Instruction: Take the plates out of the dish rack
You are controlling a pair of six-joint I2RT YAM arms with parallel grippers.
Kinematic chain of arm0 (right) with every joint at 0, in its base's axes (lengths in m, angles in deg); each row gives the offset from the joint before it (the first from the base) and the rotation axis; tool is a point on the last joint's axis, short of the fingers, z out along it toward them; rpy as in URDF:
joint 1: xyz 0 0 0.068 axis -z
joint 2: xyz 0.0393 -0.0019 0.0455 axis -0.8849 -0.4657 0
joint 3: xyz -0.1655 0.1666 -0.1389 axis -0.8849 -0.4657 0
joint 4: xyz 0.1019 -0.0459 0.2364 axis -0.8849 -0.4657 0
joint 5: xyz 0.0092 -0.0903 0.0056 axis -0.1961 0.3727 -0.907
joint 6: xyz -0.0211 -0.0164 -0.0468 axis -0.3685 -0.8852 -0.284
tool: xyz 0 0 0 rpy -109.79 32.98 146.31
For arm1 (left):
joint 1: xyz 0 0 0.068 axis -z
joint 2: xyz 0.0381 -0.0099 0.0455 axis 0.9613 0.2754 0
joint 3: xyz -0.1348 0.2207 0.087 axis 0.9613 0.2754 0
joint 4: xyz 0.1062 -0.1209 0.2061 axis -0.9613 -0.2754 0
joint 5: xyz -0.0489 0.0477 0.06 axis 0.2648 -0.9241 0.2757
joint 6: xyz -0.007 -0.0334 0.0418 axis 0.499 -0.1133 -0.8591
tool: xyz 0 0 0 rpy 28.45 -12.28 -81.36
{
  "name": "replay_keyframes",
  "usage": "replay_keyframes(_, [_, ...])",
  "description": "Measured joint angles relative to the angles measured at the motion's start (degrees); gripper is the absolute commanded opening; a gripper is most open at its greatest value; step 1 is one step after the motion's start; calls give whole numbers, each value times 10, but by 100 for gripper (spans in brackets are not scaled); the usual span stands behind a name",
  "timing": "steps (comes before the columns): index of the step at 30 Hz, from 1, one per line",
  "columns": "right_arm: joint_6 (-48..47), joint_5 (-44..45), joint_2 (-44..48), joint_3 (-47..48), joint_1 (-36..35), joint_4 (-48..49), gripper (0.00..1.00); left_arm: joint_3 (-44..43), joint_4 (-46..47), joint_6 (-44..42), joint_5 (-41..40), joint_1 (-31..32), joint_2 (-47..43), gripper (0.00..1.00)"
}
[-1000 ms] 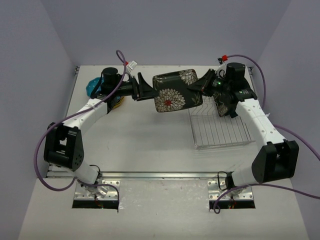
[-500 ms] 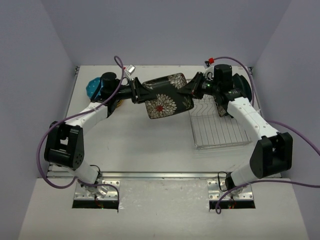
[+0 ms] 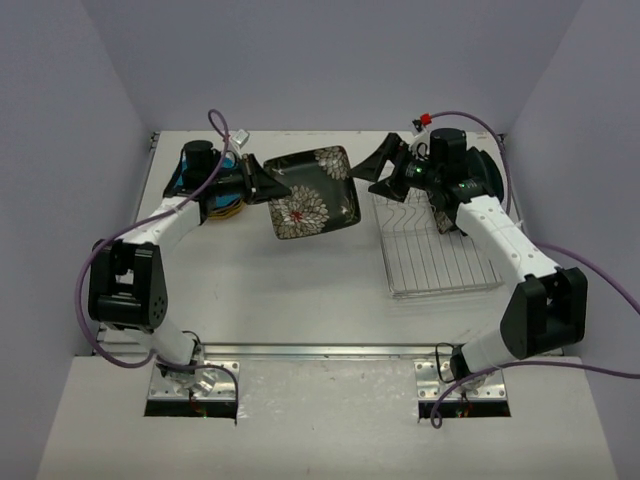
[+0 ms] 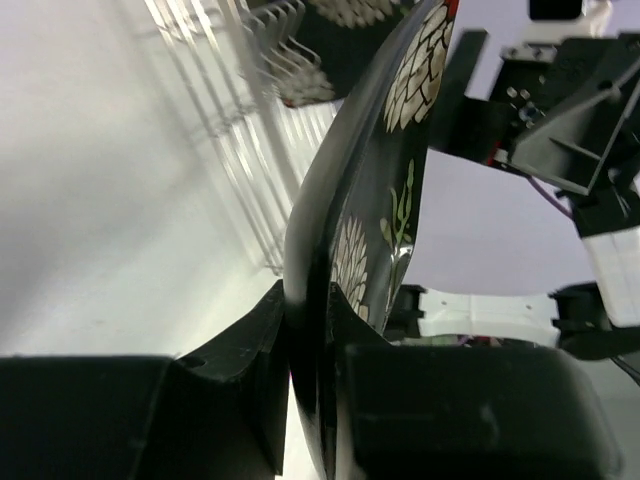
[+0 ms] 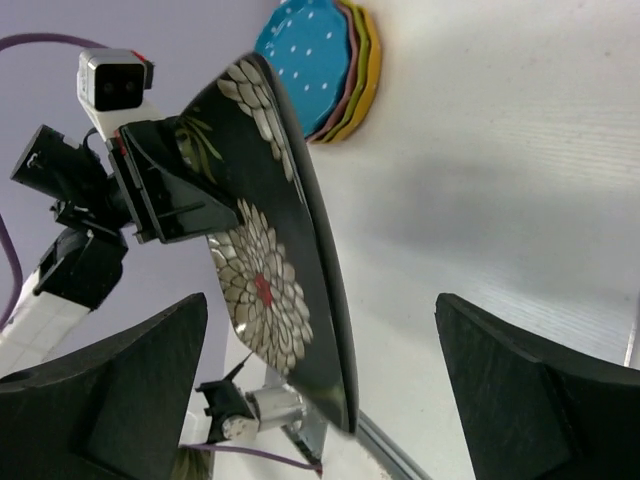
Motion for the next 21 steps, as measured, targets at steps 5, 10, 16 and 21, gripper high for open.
replay_keyframes(5, [-16,21,21,0,44,-29,99,-75,-104,-92,-24,-64,42,0])
replay_keyframes(10, [-38,39,51,0,94,-43,99,-180,-211,-191,-84,-79,105,0])
replay_keyframes(16, [-93,62,98,1,102,-63,99,-256,-289,-263,-136,-70,201,0])
replay_keyframes(21, [-137,82,123,9,104,-76,99,-298,-337,-307,-189,-47,280,0])
